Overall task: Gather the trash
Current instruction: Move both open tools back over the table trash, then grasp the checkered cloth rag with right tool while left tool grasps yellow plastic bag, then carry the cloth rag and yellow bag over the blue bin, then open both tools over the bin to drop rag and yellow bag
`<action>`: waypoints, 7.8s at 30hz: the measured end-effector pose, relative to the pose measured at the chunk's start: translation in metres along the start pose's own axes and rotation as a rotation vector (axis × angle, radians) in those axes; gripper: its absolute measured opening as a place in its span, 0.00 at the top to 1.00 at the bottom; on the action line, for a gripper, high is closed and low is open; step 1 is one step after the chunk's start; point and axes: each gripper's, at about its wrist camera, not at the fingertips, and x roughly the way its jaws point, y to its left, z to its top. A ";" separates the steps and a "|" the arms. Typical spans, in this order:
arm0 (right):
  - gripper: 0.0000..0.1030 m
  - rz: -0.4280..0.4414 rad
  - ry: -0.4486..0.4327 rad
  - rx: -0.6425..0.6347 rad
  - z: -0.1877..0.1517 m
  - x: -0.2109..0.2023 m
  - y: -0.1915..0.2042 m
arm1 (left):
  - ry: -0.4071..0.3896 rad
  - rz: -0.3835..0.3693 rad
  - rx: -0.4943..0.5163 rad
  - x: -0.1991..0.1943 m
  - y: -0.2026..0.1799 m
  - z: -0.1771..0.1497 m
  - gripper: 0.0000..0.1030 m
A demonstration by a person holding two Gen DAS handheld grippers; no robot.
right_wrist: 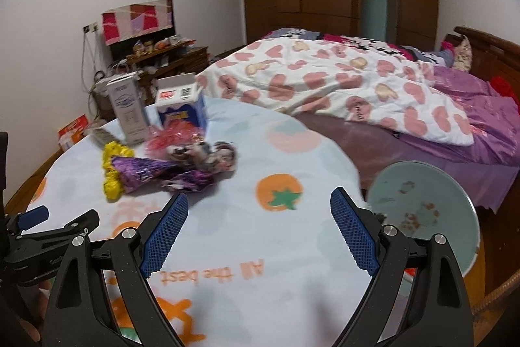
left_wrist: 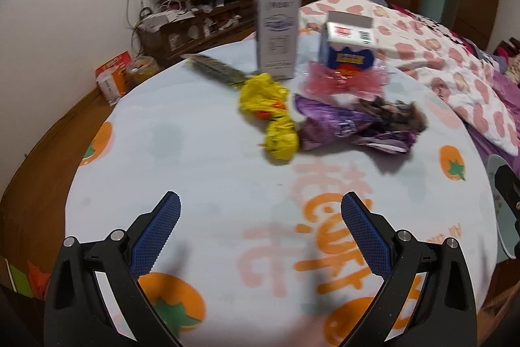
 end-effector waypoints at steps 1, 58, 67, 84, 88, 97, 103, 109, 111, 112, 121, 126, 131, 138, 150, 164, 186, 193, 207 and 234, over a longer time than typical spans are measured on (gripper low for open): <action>0.15 0.007 0.002 -0.008 0.000 0.002 0.006 | 0.001 0.003 -0.004 0.001 0.003 0.000 0.06; 0.75 0.114 0.159 0.020 0.033 0.098 0.014 | 0.062 -0.006 -0.004 0.078 -0.011 0.034 0.72; 0.75 0.114 0.114 0.030 0.030 0.064 0.007 | 0.014 -0.022 0.009 0.044 -0.002 0.023 0.75; 0.75 0.142 0.145 0.066 -0.014 0.024 -0.017 | 0.027 -0.084 0.065 -0.003 0.033 -0.038 0.71; 0.75 0.150 0.174 0.052 -0.030 0.023 -0.017 | 0.013 -0.063 0.058 -0.009 0.040 -0.045 0.40; 0.63 0.154 0.225 0.091 -0.048 0.027 -0.030 | -0.036 -0.047 0.027 -0.011 0.038 -0.024 0.20; 0.53 0.155 0.228 0.070 -0.048 0.029 -0.029 | 0.043 -0.027 -0.006 0.023 0.032 -0.019 0.27; 0.69 0.157 0.248 0.036 -0.053 0.034 -0.024 | 0.076 -0.088 -0.052 0.033 0.041 -0.023 0.66; 0.73 0.171 0.252 0.031 -0.054 0.033 -0.022 | 0.081 -0.092 -0.054 0.033 0.042 -0.025 0.68; 0.74 0.180 0.251 0.027 -0.054 0.031 -0.021 | 0.079 -0.094 -0.054 0.032 0.042 -0.026 0.69; 0.74 0.235 0.150 0.006 -0.039 -0.008 -0.015 | 0.000 -0.077 0.002 -0.011 0.027 -0.033 0.70; 0.74 0.241 0.098 0.020 -0.033 -0.028 -0.019 | -0.063 -0.073 0.046 -0.042 0.013 -0.033 0.70; 0.74 0.231 0.055 0.032 -0.031 -0.048 -0.028 | -0.112 -0.082 0.088 -0.070 -0.003 -0.034 0.70; 0.74 0.188 -0.012 0.057 -0.028 -0.075 -0.051 | -0.155 -0.114 0.152 -0.095 -0.033 -0.037 0.70; 0.74 0.072 -0.061 0.137 -0.025 -0.092 -0.106 | -0.183 -0.201 0.246 -0.112 -0.091 -0.035 0.70; 0.74 -0.055 -0.072 0.209 -0.029 -0.091 -0.166 | -0.167 -0.295 0.337 -0.103 -0.163 -0.026 0.70; 0.74 -0.251 0.007 0.303 -0.053 -0.051 -0.257 | -0.079 -0.452 0.490 -0.073 -0.294 -0.037 0.70; 0.74 -0.271 0.048 0.305 -0.058 -0.034 -0.276 | -0.029 -0.482 0.538 -0.057 -0.336 -0.046 0.70; 0.72 -0.268 0.101 0.291 -0.059 -0.013 -0.287 | 0.050 -0.476 0.562 -0.025 -0.368 -0.055 0.69; 0.34 -0.268 -0.024 0.299 -0.039 -0.056 -0.249 | -0.099 -0.351 0.467 -0.066 -0.289 -0.031 0.09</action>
